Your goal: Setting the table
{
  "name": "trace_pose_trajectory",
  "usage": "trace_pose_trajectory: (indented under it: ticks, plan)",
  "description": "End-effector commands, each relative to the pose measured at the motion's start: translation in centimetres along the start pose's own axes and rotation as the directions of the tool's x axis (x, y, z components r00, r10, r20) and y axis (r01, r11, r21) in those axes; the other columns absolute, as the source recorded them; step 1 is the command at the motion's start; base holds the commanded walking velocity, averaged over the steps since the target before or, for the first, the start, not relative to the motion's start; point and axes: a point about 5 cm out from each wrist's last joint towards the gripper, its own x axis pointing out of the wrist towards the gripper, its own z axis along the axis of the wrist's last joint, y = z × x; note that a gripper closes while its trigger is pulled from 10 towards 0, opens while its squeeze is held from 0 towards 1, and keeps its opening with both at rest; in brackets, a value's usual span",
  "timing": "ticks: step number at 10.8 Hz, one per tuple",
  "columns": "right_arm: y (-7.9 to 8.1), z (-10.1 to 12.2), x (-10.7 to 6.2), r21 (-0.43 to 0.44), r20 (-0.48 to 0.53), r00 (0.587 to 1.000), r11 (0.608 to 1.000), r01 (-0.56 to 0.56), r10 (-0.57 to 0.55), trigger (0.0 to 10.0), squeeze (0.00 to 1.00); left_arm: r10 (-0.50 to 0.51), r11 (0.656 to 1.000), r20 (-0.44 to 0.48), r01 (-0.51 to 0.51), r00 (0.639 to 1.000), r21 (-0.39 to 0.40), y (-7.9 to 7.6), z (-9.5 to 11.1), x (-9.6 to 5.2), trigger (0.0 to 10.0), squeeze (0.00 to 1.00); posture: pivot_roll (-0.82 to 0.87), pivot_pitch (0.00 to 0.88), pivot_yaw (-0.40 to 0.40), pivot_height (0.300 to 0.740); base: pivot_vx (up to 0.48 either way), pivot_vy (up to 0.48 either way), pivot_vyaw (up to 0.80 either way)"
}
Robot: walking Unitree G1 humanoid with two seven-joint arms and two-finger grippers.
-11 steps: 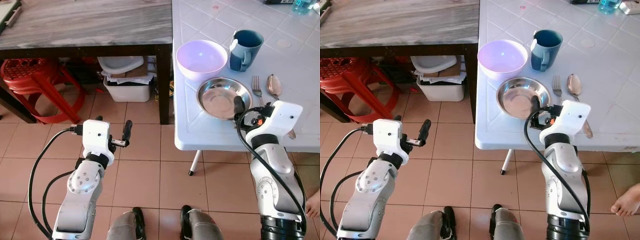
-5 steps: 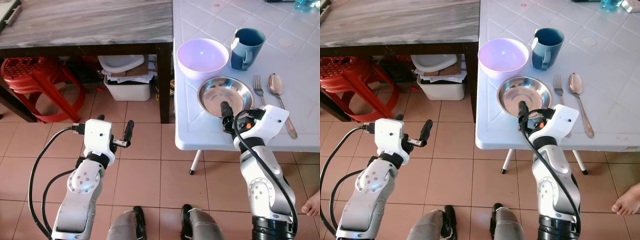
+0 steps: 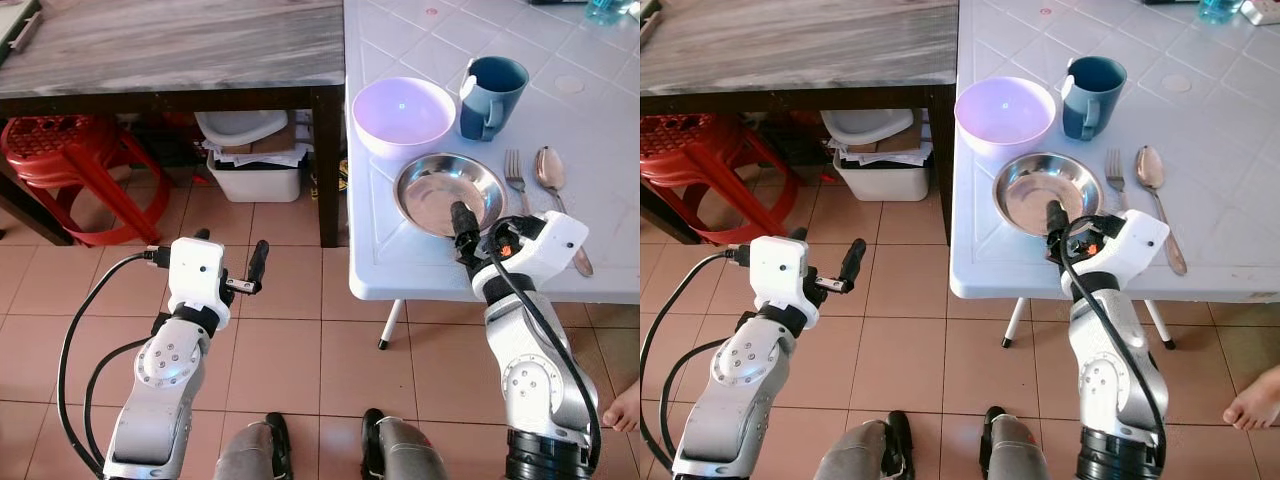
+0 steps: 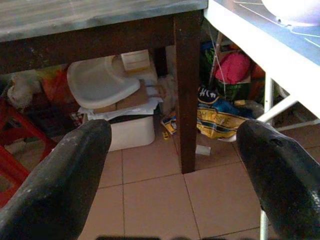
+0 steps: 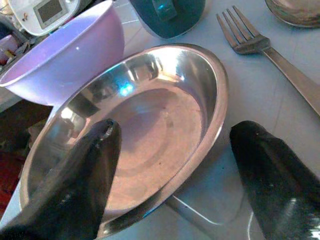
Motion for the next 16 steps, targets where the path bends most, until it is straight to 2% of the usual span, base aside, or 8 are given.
trace_pose_trajectory:
  ticks: [1,4,8,16]
  plan:
    - [-0.2,-1.5,-0.4,0.028,-0.079,0.997,0.999,0.020,-0.018,0.0,0.00,-0.012,1.000,-0.002,0.012,1.000,0.006,0.0,0.0,-0.3,10.0,0.00,-0.04,0.244,0.068,0.740,0.000,0.000,0.00]
    - [-0.6,-1.9,-0.5,0.081,-0.113,0.993,0.996,0.039,-0.030,0.0,0.00,-0.021,1.000,-0.001,0.021,1.000,0.006,-0.2,0.0,-0.2,10.0,0.00,-0.04,0.244,0.065,0.740,0.000,0.000,0.00]
    - [-0.9,-2.2,-0.4,0.104,-0.133,0.990,0.992,0.064,-0.050,0.0,0.00,-0.026,1.000,0.001,0.026,1.000,0.001,-0.3,0.0,-0.2,10.0,0.00,-0.04,0.241,0.061,0.740,0.000,0.000,0.00]
    - [-1.5,-2.9,-0.5,0.091,-0.168,0.981,0.990,0.112,-0.096,0.0,0.00,-0.036,0.999,0.009,0.036,0.999,0.001,-0.5,0.0,0.0,10.0,0.00,-0.04,0.224,0.053,0.740,0.000,0.000,0.00]
